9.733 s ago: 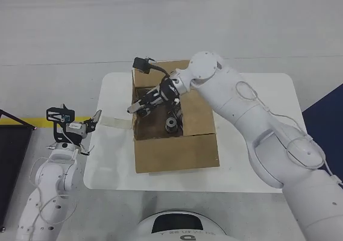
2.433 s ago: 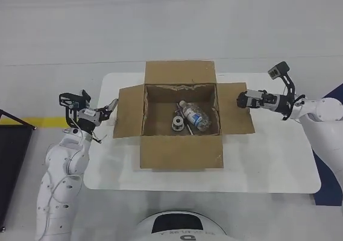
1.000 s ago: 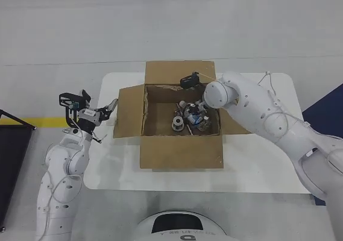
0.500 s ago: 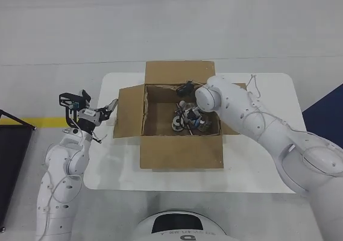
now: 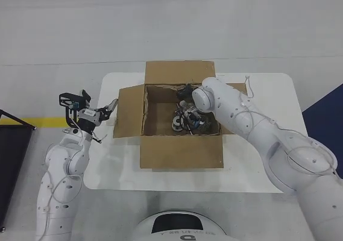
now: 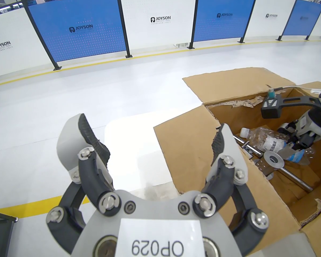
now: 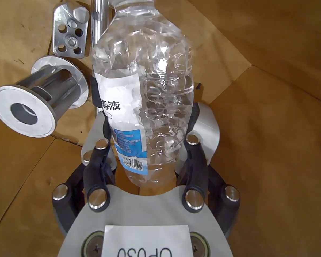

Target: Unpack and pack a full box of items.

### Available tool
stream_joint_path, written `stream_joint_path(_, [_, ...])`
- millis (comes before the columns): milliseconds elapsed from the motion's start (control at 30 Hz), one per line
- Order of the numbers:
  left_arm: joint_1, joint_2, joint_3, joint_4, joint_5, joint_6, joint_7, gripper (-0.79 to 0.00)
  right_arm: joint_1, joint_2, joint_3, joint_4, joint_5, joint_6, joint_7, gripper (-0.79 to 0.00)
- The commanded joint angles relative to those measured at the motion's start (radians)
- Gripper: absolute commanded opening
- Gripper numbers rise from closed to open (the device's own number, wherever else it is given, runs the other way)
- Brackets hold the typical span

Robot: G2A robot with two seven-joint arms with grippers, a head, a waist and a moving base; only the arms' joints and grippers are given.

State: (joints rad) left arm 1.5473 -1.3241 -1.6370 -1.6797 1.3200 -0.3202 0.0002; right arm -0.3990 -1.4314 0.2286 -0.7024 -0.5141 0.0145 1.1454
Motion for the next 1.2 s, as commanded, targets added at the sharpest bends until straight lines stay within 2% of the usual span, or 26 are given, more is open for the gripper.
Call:
stream_joint_path(0, [0.000,0.000,0.000,0.000,0.000,0.000,0.000,0.000,0.001,-0.013,0.003,0.029,0.003,-0.015,0.000,-0.440])
stream_joint_path(67, [0.000,0.000,0.000,0.000,0.000,0.000,0.000,0.000,0.003,-0.026,0.004,0.055,0.000,-0.024,-0.002,-0.471])
stream_joint_path(100, [0.000,0.000,0.000,0.000,0.000,0.000,0.000,0.000,0.003,-0.032,0.006,0.066,0.000,-0.030,-0.002,-0.545])
stream_joint_path(133, [0.000,0.000,0.000,0.000,0.000,0.000,0.000,0.000,0.004,-0.038,0.007,0.076,-0.001,-0.036,-0.005,-0.714])
stream_joint_path(167, [0.000,0.000,0.000,0.000,0.000,0.000,0.000,0.000,0.004,-0.043,0.009,0.087,-0.001,-0.043,-0.007,-0.785])
stream_joint_path(367, [0.000,0.000,0.000,0.000,0.000,0.000,0.000,0.000,0.016,-0.060,0.030,0.124,0.000,-0.090,-0.037,-0.785])
stream_joint_path(567, [0.000,0.000,0.000,0.000,0.000,0.000,0.000,0.000,0.023,-0.034,0.077,0.105,0.006,-0.153,-0.087,-0.785])
stream_joint_path(733, [0.000,0.000,0.000,0.000,0.000,0.000,0.000,0.000,0.001,0.028,0.136,0.011,-0.012,-0.174,-0.136,-0.785])
stream_joint_path(900, [0.000,0.000,0.000,0.000,0.000,0.000,0.000,0.000,-0.078,0.133,0.235,-0.229,-0.070,-0.166,-0.164,-0.785])
stream_joint_path(1033, [0.000,0.000,0.000,0.000,0.000,0.000,0.000,0.000,-0.189,0.231,0.347,-0.468,-0.145,-0.123,-0.103,-0.785])
stream_joint_path(1167, [0.000,0.000,0.000,0.000,0.000,0.000,0.000,0.000,-0.292,0.294,0.438,-0.642,-0.209,-0.090,-0.031,-0.785])
